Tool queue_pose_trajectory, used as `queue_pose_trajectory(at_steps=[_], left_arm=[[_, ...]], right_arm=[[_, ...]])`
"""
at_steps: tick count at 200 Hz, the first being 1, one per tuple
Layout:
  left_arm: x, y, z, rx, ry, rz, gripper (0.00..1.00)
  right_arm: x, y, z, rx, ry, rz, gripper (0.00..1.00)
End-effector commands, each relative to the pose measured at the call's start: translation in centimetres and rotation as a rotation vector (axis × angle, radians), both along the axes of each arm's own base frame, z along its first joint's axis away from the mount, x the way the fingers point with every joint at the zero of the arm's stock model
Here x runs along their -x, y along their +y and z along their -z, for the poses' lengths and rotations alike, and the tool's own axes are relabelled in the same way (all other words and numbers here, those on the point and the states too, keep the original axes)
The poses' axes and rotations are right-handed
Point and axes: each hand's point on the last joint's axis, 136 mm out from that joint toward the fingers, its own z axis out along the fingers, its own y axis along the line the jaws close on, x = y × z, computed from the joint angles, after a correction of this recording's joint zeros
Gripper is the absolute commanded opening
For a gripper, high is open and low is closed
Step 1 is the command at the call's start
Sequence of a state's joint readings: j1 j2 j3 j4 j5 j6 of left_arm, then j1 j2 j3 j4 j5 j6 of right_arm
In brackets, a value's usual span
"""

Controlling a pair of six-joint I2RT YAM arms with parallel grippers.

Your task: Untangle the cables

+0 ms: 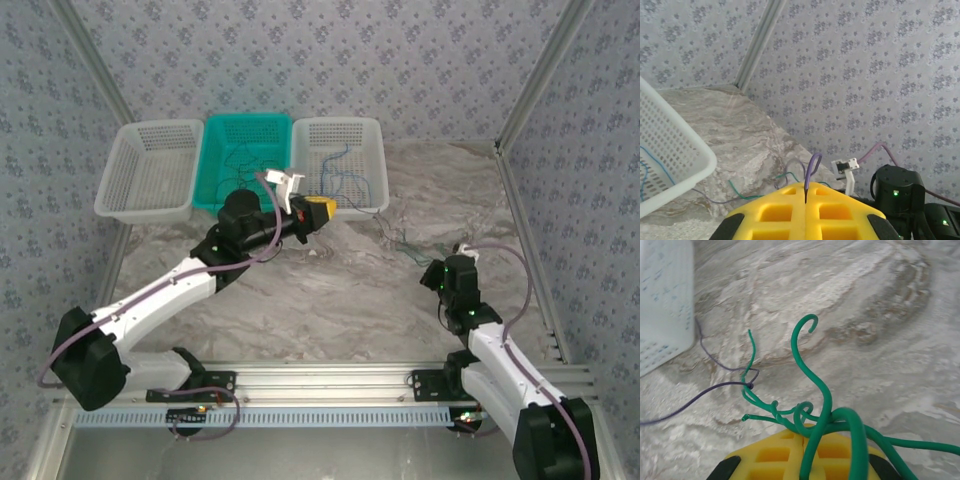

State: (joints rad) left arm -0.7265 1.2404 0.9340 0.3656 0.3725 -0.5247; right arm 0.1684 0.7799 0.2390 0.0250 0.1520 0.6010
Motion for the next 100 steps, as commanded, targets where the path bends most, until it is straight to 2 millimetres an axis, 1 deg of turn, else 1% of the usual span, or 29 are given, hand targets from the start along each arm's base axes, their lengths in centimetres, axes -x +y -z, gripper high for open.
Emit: queue_pose_trajectory(at_steps=[1,13,26,54,67,76,90,100], left_arm=[[0.0,1.3,-1.3,0.013,-0.039,-0.034,0.0],[-0.1,2.3,-1.9,0.02,-0.05,-0.054,0.0],[-0.6,4.0,-2.8,0.044,-0.06,-0.093,0.0],[-2.4,9.5,-4.9,0.103,-0.05,-0.21,0.0],[-2.7,12.1,-5.9,0.125,-0.059,-0.274,0.0],[-2.7,13.5,-6.5,0.126,-0.068,-0.312,0.0],[-2.8,15.2,-6.8,0.104,-0.066,-0.372,0.0],[-2.7,15.7,-7.3,0.092,-0.078,-0.383,0.0]], right_arm=[[0.9,-2.1,1.0,-0.061,0.036,0.165,0.0],[1.5,-3.0,1.4,-0.081,0.069,0.24,0.0],[1.6,-3.4,1.4,-0.083,0.079,0.261,0.0],[1.4,-3.4,0.9,-0.096,0.062,0.262,0.0],[1.4,-3.6,0.6,-0.098,0.056,0.275,0.0],[1.2,-3.6,0.3,-0.098,0.048,0.274,0.0],[1.1,-3.5,0.1,-0.098,0.044,0.265,0.0],[1.0,-3.4,0.0,-0.101,0.04,0.259,0.0]])
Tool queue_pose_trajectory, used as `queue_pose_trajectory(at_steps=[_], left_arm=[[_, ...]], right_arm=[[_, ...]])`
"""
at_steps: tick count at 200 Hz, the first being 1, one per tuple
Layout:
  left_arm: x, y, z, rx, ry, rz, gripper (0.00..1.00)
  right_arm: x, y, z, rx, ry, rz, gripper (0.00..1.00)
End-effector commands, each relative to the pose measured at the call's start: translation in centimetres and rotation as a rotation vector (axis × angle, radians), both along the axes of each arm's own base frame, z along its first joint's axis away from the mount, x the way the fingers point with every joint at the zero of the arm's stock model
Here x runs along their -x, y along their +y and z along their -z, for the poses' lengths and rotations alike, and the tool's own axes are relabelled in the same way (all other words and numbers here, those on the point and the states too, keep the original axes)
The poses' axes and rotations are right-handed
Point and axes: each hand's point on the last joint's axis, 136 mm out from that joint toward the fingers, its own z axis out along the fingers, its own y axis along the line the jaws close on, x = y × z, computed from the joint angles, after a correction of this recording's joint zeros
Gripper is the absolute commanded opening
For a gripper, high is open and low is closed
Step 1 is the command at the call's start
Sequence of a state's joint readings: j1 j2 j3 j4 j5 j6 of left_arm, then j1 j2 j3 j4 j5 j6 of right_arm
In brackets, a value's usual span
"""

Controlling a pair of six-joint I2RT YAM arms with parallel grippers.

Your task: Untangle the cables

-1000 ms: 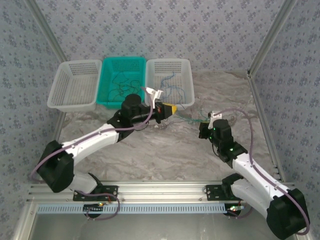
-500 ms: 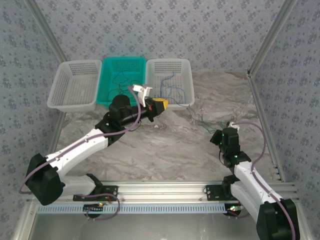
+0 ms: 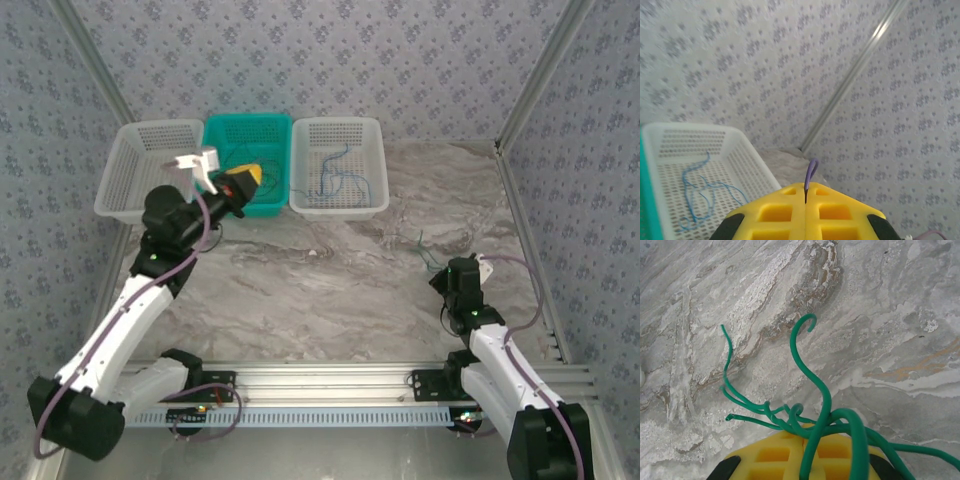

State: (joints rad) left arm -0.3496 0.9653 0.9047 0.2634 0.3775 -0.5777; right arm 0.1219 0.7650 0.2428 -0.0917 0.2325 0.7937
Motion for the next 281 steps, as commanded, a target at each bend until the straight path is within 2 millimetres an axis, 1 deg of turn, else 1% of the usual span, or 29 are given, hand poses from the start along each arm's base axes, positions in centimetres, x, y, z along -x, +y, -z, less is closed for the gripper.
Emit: queue_pose_trajectory(at_steps=[1,39,67,87,117,146,188,225,227,229,241,262,271,281], left_arm=[[0.8,1.1,-1.0,-0.013,0.007,-0.015,0.0],[1.5,1.2,-3.4,-0.028,-0.043,-0.006,0.0],[1.7,1.8,-6.2,-0.053,-0.105,-0.041,0.0],[1.4,2.4,-8.3,-0.078,-0.141,-0.078,0.0],[-0.2,3.8,-11.2,-0.114,-0.17,-0.169,0.0],[-2.0,5.1,-14.7,-0.115,-0.216,-0.224,0.0],[-5.6,7.3,-18.4,-0.166,-0.303,-0.324,0.0],[-10.0,8.9,-20.9,-0.149,-0.326,-0.357,0.0],[-10.5,9.1,-20.6,-0.149,-0.313,-0.358,0.0],[-10.4,9.2,-21.3,-0.142,-0.325,-0.362,0.0],[-11.5,9.6,-22.2,-0.137,-0.329,-0.366,0.0],[-14.1,10.6,-22.2,-0.143,-0.303,-0.386,0.0],[-15.5,11.1,-21.7,-0.147,-0.274,-0.392,0.0],[-17.3,11.7,-20.6,-0.151,-0.233,-0.4,0.0]], right_arm=[[-0.5,-0.5,-1.6,-0.004,-0.034,0.036,0.0],[-0.7,-0.2,-2.0,-0.008,-0.039,0.018,0.0],[-0.7,-0.1,-2.1,-0.014,-0.044,0.013,0.0],[-0.6,0.0,-2.1,-0.019,-0.048,0.007,0.0],[-0.6,0.1,-2.4,-0.022,-0.056,-0.002,0.0],[-0.6,0.2,-2.6,-0.02,-0.061,-0.008,0.0],[-0.4,0.2,-2.7,-0.01,-0.059,-0.016,0.0],[-0.1,0.1,-3.0,0.007,-0.059,-0.023,0.0],[-0.1,0.1,-3.0,0.008,-0.06,-0.023,0.0],[0.0,0.0,-3.0,0.008,-0.059,-0.023,0.0],[0.1,-0.1,-3.1,0.015,-0.061,-0.021,0.0],[0.2,-0.1,-3.0,0.013,-0.066,-0.018,0.0],[0.2,-0.1,-3.0,0.009,-0.07,-0.019,0.0],[0.2,0.0,-2.9,0.006,-0.07,-0.019,0.0]])
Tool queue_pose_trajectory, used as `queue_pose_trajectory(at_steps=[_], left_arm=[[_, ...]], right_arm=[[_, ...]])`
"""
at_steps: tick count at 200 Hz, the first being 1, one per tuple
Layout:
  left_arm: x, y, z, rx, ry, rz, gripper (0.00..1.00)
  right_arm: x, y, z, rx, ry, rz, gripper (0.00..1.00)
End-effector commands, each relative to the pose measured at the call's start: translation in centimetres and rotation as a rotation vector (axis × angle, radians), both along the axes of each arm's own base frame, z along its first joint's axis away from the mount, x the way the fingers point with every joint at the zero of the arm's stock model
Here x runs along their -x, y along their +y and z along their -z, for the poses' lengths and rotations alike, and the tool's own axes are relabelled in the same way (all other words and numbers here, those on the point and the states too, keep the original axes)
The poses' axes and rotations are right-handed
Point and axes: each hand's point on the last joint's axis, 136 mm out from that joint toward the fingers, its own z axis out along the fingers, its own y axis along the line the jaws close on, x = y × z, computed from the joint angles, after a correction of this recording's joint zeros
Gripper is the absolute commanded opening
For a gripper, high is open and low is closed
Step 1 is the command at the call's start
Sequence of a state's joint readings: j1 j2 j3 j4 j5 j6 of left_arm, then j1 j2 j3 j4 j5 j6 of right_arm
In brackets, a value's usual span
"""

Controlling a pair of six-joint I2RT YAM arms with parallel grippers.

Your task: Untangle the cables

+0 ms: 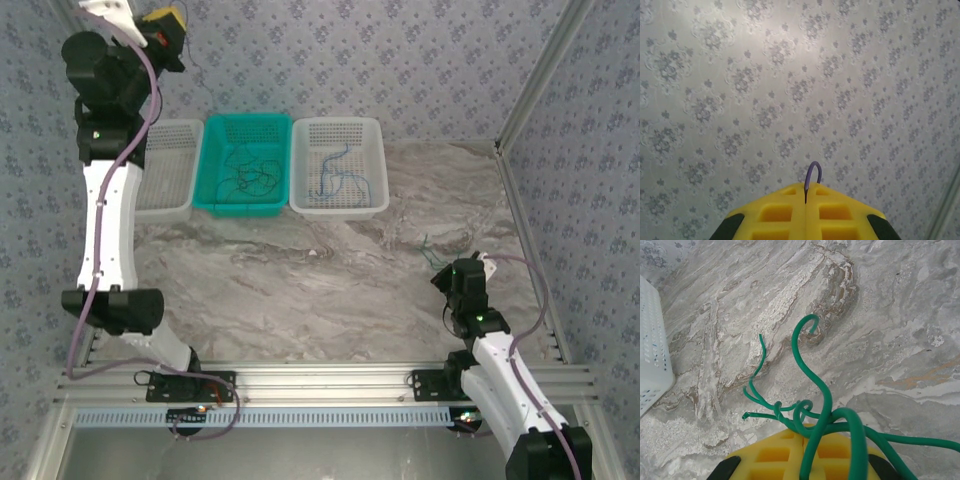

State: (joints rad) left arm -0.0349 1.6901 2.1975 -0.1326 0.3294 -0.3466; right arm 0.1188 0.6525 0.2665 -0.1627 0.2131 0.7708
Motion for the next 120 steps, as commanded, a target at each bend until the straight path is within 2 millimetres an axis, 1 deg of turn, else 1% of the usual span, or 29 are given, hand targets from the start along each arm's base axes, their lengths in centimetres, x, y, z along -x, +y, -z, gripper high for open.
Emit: queue_pose_trajectory(at_steps=[1,22,39,57,70,96,120], left_arm=[[-2.1,1.1,0.6,0.013,0.056,-0.001,0.0],[-5.5,2.1,3.6,0.031,0.144,-0.004,0.0],[-7.5,2.0,6.4,0.028,0.217,0.02,0.0],[-8.9,0.9,9.1,0.024,0.269,0.08,0.0],[-9.6,0.6,10.6,0.032,0.282,0.094,0.0],[-11.0,1.2,14.0,0.057,0.357,0.061,0.0],[-11.7,2.0,18.0,0.085,0.441,0.004,0.0]], right_arm=[[-0.1,-0.2,-0.7,0.006,-0.012,0.007,0.0],[-0.1,-0.2,-0.6,0.002,-0.013,0.006,0.0],[-0.1,-0.2,-0.7,0.004,-0.014,0.005,0.0],[-0.1,-0.3,-0.7,0.006,-0.013,0.008,0.0],[-0.1,-0.2,-0.7,0.002,-0.015,0.006,0.0],[-0.2,-0.1,-0.9,0.001,-0.017,0.003,0.0],[-0.1,-0.1,-0.8,-0.002,-0.014,0.003,0.0]])
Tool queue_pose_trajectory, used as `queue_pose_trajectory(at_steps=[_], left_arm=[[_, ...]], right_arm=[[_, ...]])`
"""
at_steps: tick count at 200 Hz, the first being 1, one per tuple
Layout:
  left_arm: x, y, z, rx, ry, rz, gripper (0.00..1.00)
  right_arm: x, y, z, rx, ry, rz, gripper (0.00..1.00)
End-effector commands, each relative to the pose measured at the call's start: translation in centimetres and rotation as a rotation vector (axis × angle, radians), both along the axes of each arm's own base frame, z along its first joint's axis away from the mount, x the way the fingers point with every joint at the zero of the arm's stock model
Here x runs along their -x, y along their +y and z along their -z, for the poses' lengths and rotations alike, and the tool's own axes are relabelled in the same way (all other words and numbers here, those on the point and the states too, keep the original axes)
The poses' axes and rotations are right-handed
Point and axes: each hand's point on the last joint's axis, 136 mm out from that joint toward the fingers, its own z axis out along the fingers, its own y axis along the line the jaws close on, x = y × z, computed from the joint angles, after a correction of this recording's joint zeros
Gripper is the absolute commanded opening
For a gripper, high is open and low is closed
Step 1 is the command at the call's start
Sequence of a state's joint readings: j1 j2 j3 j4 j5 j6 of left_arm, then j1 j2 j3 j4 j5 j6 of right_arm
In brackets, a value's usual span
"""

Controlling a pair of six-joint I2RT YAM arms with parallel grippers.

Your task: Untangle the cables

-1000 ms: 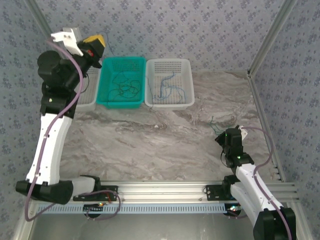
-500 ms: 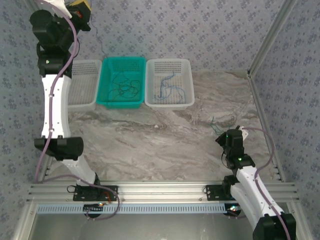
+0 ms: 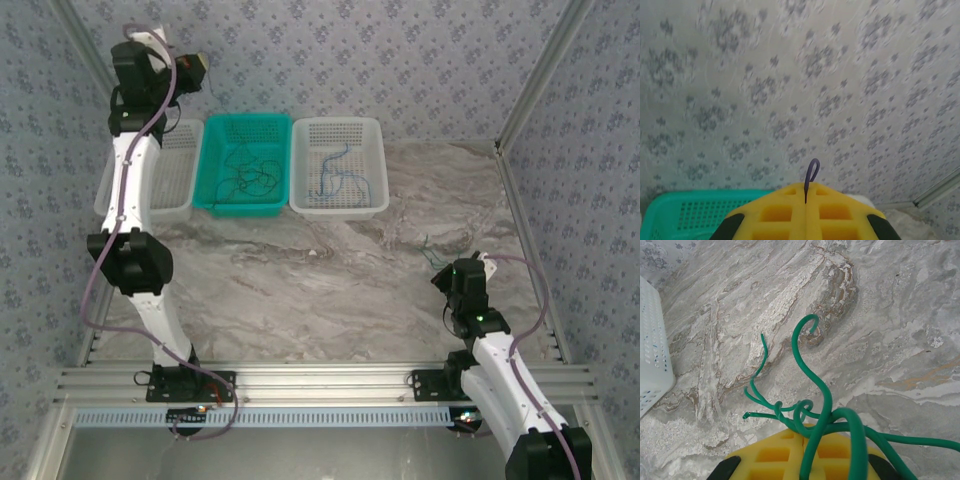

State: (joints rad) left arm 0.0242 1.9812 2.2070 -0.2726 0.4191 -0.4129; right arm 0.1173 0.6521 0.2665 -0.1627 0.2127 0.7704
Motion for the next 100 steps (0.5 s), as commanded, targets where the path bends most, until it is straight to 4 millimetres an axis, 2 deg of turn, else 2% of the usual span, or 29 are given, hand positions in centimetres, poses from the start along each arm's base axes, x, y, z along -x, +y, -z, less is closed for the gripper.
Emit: queue_pose_trajectory(at_steps=[1,17,22,33,49,62,79,89,100], left_arm=[[0.3,0.5,0.7,0.026,0.003,-0.042,0.0],[0.4,0.7,3.1,0.041,0.032,-0.061,0.0],[0.5,0.6,4.9,0.045,0.058,-0.061,0.0],[1.0,0.6,6.7,0.054,0.074,-0.07,0.0],[1.7,-0.2,9.8,0.058,0.111,-0.062,0.01],[2.2,-1.3,11.9,0.051,0.14,-0.04,0.06],[2.8,-2.4,13.9,0.043,0.17,-0.02,0.22],[3.1,-2.6,14.0,0.048,0.162,-0.019,0.38],[3.5,-2.7,13.8,0.057,0.153,-0.025,0.5]], right_arm=[[-0.1,-0.1,-0.8,-0.003,-0.013,0.004,0.0],[-0.1,0.0,-0.7,-0.008,-0.01,-0.001,0.0],[0.0,0.0,-0.6,-0.008,-0.008,-0.001,0.0],[0.0,0.1,-0.6,-0.01,-0.006,-0.002,0.0],[0.0,0.1,-0.4,-0.016,-0.007,-0.003,0.0],[0.0,0.2,-0.6,-0.02,-0.013,-0.005,0.0],[-0.1,0.3,-0.7,-0.024,-0.018,-0.008,0.0],[-0.1,0.4,-0.8,-0.024,-0.014,-0.014,0.0],[-0.1,0.5,-1.0,-0.02,-0.012,-0.023,0.0]])
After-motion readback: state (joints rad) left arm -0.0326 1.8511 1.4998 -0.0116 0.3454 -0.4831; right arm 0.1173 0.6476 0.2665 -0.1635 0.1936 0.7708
